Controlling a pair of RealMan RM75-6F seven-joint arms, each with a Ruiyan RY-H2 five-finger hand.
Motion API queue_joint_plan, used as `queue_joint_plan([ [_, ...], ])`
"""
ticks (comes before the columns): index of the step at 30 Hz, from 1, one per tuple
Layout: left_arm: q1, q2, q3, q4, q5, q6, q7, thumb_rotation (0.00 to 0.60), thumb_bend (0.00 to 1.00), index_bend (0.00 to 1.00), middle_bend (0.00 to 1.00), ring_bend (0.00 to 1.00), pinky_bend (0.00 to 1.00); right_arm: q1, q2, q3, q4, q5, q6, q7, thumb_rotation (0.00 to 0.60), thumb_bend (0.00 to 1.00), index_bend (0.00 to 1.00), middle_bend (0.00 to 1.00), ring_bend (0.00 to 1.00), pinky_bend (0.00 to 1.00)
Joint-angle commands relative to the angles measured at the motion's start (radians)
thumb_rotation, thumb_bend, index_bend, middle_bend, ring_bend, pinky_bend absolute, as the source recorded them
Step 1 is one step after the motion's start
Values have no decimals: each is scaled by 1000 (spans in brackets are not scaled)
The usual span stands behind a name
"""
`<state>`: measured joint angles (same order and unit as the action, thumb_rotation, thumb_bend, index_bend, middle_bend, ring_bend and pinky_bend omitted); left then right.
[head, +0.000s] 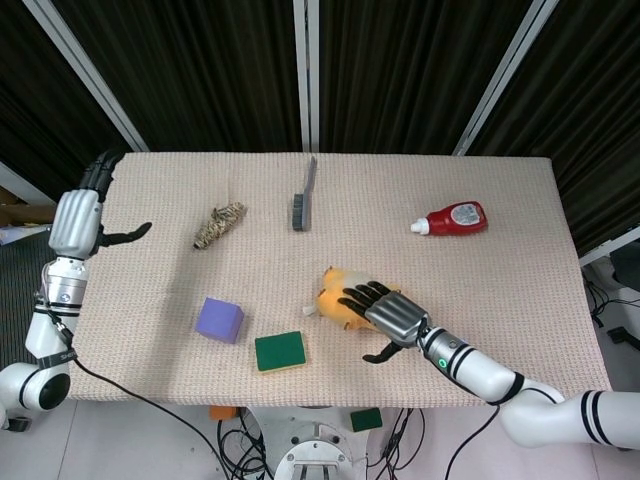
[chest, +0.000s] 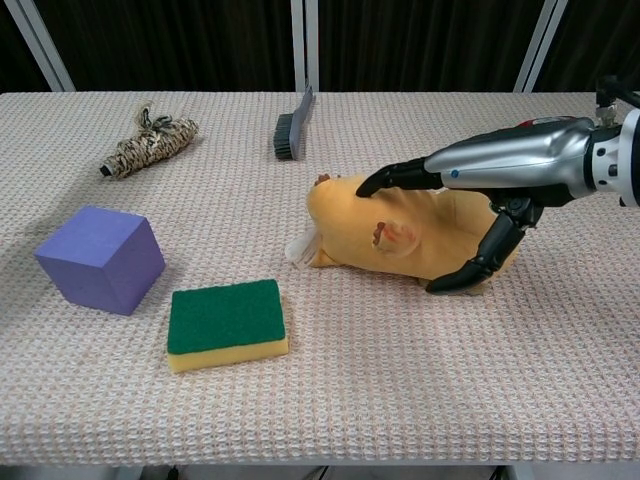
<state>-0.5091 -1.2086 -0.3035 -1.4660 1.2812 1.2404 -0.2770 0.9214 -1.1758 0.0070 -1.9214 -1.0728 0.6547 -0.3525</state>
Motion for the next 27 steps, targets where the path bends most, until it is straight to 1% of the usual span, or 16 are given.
queue_joint_plan([
  [1, 1, 1, 1, 1, 1, -1, -1, 600, 138, 0, 9, 37, 254, 22, -5, -16, 2, 33, -16, -24, 394, 241, 0, 0, 0, 0],
  [4, 1, 2, 1, 2, 1, -1, -4, 600, 138, 0, 9, 37, 254, 29, -5, -21, 0, 52, -7, -33, 393, 240, 0, 0, 0, 0],
  [6, 2, 3, 1, 2, 2, 0, -4, 600, 138, 0, 9, 37, 255, 25, -1, -15, -9, 48, 16, -30, 393, 240, 0, 0, 0, 0],
  [8, 3, 5, 0, 0, 3, 2, -4, 600, 138, 0, 9, 37, 255, 12, 6, -1, -22, 25, 48, -13, 393, 240, 0, 0, 0, 0],
  [10, 4, 7, 0, -3, 4, 5, -2, 600, 138, 0, 9, 37, 254, -16, 14, 24, -37, -32, 107, 20, 393, 239, 0, 0, 0, 0],
  [14, 7, 13, -2, -14, 8, 14, 3, 600, 138, 0, 9, 37, 254, -101, 13, 69, -35, -234, 293, 119, 393, 217, 0, 0, 0, 0],
  [15, 9, 15, -2, -18, 9, 17, 5, 600, 137, 0, 9, 37, 254, -135, 4, 79, -14, -312, 378, 150, 393, 213, 0, 0, 0, 0],
  [17, 10, 19, 0, -25, 13, 19, 8, 600, 138, 0, 9, 37, 254, -185, -18, 92, 35, -419, 516, 186, 394, 204, 0, 0, 0, 0],
  [18, 12, 22, 1, -29, 16, 22, 10, 600, 138, 0, 9, 37, 254, -218, -35, 100, 75, -476, 607, 207, 396, 203, 0, 0, 0, 0],
  [20, 15, 24, 4, -34, 22, 28, 15, 600, 138, 0, 9, 37, 254, -265, -66, 113, 150, -542, 738, 234, 401, 214, 0, 0, 0, 0],
  [21, 17, 25, 6, -39, 26, 33, 18, 600, 138, 0, 9, 37, 254, -293, -83, 119, 200, -565, 805, 254, 402, 224, 0, 0, 0, 0],
  [22, 20, 27, 9, -42, 30, 36, 20, 600, 138, 0, 9, 37, 254, -315, -92, 122, 232, -569, 845, 269, 403, 236, 0, 0, 0, 0],
  [25, 32, 33, 29, -58, 54, 48, 31, 600, 137, 0, 9, 37, 246, -387, -92, 117, 301, -541, 924, 319, 406, 244, 0, 0, 0, 0],
  [27, 46, 42, 55, -75, 81, 59, 49, 600, 137, 0, 9, 37, 237, -443, -75, 106, 332, -518, 968, 348, 406, 244, 0, 0, 0, 0],
])
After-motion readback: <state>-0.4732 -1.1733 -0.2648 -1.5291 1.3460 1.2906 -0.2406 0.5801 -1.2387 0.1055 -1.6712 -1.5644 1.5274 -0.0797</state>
